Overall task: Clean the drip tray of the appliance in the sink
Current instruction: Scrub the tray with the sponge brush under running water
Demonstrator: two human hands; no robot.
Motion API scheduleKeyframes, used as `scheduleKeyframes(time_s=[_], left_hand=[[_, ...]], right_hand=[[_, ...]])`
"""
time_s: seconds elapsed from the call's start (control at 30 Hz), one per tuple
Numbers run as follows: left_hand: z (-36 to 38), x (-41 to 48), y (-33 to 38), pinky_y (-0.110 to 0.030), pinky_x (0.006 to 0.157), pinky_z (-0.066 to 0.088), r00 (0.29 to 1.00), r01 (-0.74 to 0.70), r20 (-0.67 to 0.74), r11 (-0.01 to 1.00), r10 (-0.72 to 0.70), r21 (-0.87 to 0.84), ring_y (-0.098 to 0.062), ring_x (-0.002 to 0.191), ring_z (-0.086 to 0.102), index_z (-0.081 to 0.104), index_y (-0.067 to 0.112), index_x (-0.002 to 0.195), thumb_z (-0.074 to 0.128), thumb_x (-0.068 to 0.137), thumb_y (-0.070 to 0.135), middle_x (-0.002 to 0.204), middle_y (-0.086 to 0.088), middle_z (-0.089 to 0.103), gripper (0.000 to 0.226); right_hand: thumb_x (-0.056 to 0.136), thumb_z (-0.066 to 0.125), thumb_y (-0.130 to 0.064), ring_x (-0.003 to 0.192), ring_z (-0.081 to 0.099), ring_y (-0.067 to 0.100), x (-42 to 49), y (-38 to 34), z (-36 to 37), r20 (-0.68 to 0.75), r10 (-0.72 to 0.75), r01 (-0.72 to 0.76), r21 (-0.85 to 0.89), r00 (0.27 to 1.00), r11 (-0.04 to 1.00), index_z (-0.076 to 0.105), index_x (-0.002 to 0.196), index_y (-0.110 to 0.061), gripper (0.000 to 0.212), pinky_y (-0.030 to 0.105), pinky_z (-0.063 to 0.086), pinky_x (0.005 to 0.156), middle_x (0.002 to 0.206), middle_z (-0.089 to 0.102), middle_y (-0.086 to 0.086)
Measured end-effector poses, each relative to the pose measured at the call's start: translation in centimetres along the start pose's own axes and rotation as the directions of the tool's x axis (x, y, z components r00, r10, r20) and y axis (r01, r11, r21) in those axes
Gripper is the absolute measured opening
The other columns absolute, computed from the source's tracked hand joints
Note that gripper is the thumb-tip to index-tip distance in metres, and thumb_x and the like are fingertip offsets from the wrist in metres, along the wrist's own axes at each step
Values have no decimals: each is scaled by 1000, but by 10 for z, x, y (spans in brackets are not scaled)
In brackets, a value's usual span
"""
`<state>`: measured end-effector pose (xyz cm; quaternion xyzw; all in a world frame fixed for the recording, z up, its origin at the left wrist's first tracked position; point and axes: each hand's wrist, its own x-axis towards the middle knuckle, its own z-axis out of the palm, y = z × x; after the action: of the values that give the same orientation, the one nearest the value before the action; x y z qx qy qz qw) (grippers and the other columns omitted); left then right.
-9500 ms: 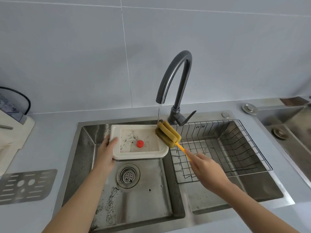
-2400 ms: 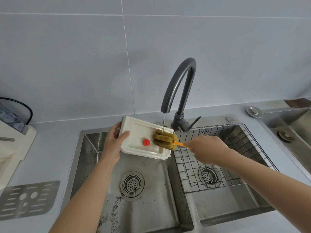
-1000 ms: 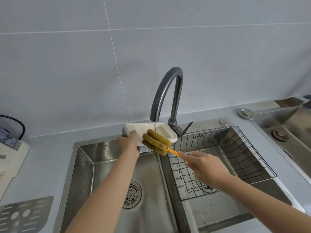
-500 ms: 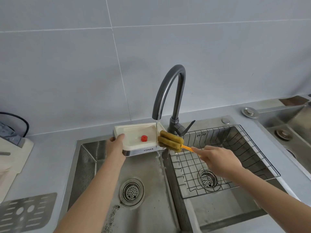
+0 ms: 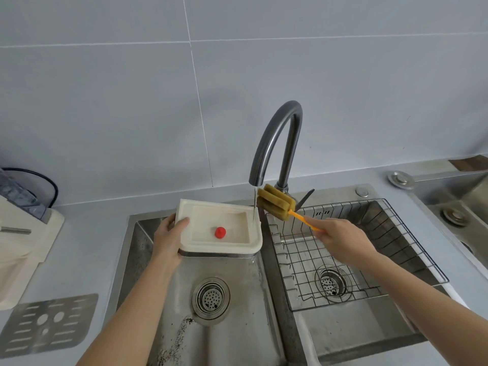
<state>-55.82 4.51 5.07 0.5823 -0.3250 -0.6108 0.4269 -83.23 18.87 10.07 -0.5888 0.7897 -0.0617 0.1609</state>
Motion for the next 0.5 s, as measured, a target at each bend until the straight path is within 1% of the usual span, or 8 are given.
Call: scheduleKeyframes(time_s=[0.07, 0.17, 0.2, 0.27, 0.33, 0.4, 0.47, 0.5], left_hand=[[0, -2, -1, -29, 56, 45, 1000, -14, 22, 1000, 14, 1, -14, 77, 57, 49, 11, 128, 57, 86, 8, 106, -7, 59, 43], [0, -3, 0, -29, 63, 47, 999, -39, 32, 998, 41, -41, -12, 77, 56, 48, 11, 129, 56, 87, 6, 91, 1, 59, 43], [-1, -3, -1, -29, 65, 46, 998, -47, 30, 998, 49, -51, -12, 77, 56, 48, 11, 129, 56, 87, 6, 92, 1, 59, 43], [-3, -2, -2, -29, 67, 47, 998, -63, 23, 996, 65, -68, -12, 79, 56, 48, 10, 129, 56, 87, 7, 102, -5, 59, 43], [-4, -1, -3, -30, 67, 47, 997, -78, 12, 993, 79, -84, -14, 80, 56, 49, 10, 129, 56, 87, 8, 109, -7, 57, 43], [-4, 0, -3, -31, 65, 46, 996, -89, 3, 991, 90, -96, -14, 80, 56, 50, 11, 128, 56, 87, 9, 107, -6, 58, 41], [-3, 0, -3, -30, 62, 46, 995, -99, -8, 990, 98, -105, -13, 78, 56, 52, 14, 125, 55, 88, 9, 99, -2, 60, 38], [-3, 0, -3, -29, 61, 45, 995, -103, -14, 989, 102, -110, -13, 78, 56, 52, 15, 125, 55, 88, 9, 99, -1, 60, 38]], right_hand=[[97, 35, -25, 93, 57, 24, 2, -10, 3, 16, -29, 29, 0, 999, 1000, 36, 135, -46, 43, 35, 45, 72, 88, 55, -1], [98, 33, -25, 91, 55, 23, 4, -19, 9, 37, -44, 45, -42, 998, 998, 31, 137, -46, 44, 33, 42, 70, 90, 54, 0], [98, 33, -25, 91, 55, 23, 3, -20, 11, 35, -43, 45, -52, 998, 998, 30, 138, -45, 45, 33, 42, 69, 93, 56, 1], [98, 33, -24, 90, 55, 23, 0, -22, 15, 36, -53, 56, -79, 998, 995, 29, 139, -42, 45, 31, 41, 68, 96, 57, 2], [98, 33, -23, 89, 55, 22, -4, -22, 17, 45, -60, 64, -99, 997, 993, 30, 139, -40, 45, 30, 41, 67, 94, 56, 1], [98, 32, -21, 91, 56, 22, -10, -22, 20, 59, -65, 71, -116, 996, 991, 31, 139, -38, 44, 29, 40, 65, 93, 53, -1], [98, 31, -21, 97, 57, 21, -17, -20, 22, 81, -69, 79, -130, 994, 988, 31, 139, -37, 44, 30, 43, 67, 102, 58, -1], [98, 31, -22, 100, 57, 21, -20, -19, 22, 93, -69, 80, -129, 993, 988, 30, 139, -38, 44, 31, 44, 70, 107, 60, 0]])
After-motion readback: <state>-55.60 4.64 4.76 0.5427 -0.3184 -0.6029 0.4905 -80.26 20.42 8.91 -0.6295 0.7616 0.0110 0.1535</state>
